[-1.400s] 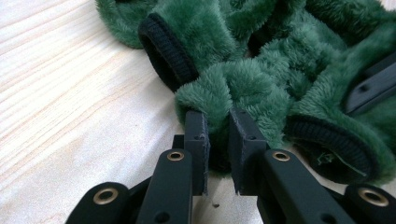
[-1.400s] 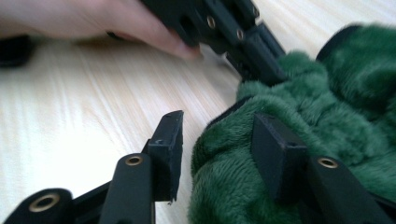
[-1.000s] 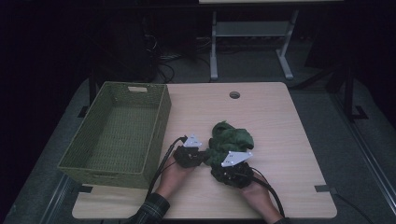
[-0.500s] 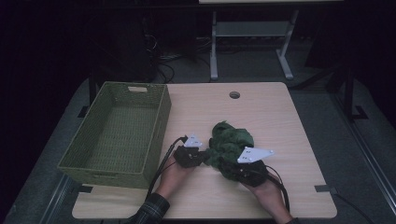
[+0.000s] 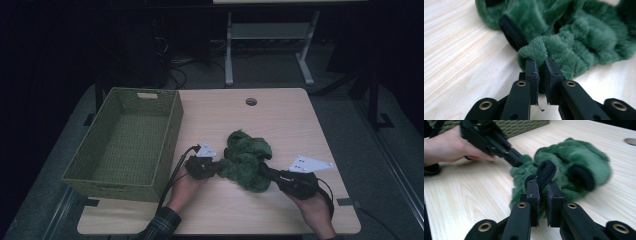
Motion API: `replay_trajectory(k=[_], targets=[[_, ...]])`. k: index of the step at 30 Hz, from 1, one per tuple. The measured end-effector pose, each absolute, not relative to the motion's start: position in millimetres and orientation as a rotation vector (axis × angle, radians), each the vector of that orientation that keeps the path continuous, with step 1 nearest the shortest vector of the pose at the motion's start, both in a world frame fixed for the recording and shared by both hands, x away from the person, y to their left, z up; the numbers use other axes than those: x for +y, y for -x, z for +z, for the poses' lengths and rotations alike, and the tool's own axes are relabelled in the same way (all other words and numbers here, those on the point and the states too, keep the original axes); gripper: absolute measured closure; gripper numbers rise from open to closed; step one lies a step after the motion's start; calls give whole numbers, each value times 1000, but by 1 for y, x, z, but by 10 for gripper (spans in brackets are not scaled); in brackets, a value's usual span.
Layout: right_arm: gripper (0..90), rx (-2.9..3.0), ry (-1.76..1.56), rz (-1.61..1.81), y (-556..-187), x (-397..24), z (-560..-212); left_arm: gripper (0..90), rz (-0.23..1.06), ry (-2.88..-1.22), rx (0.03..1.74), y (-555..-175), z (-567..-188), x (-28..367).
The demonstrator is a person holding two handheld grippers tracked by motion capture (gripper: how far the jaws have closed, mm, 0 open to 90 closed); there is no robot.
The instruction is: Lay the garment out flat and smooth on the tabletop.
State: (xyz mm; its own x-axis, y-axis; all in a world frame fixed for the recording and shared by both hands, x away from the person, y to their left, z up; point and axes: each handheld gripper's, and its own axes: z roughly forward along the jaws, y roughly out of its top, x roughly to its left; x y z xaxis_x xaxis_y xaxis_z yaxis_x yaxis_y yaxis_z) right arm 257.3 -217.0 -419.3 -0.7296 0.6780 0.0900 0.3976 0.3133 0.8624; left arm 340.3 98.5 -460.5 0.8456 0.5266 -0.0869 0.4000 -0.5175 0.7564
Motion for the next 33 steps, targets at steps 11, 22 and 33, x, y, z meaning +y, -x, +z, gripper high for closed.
replay_trajectory(k=[11,22,33], targets=[[824,2215,-1087,1358,-254,-256,-422,842,189,-2149,656,-323,-433,113],[824,2282,-1203,1253,-257,-281,-448,872,104,-2199,709,-301,-445,126],[749,2311,-1292,1141,-259,-287,-463,869,103,-2241,699,-296,-454,118]])
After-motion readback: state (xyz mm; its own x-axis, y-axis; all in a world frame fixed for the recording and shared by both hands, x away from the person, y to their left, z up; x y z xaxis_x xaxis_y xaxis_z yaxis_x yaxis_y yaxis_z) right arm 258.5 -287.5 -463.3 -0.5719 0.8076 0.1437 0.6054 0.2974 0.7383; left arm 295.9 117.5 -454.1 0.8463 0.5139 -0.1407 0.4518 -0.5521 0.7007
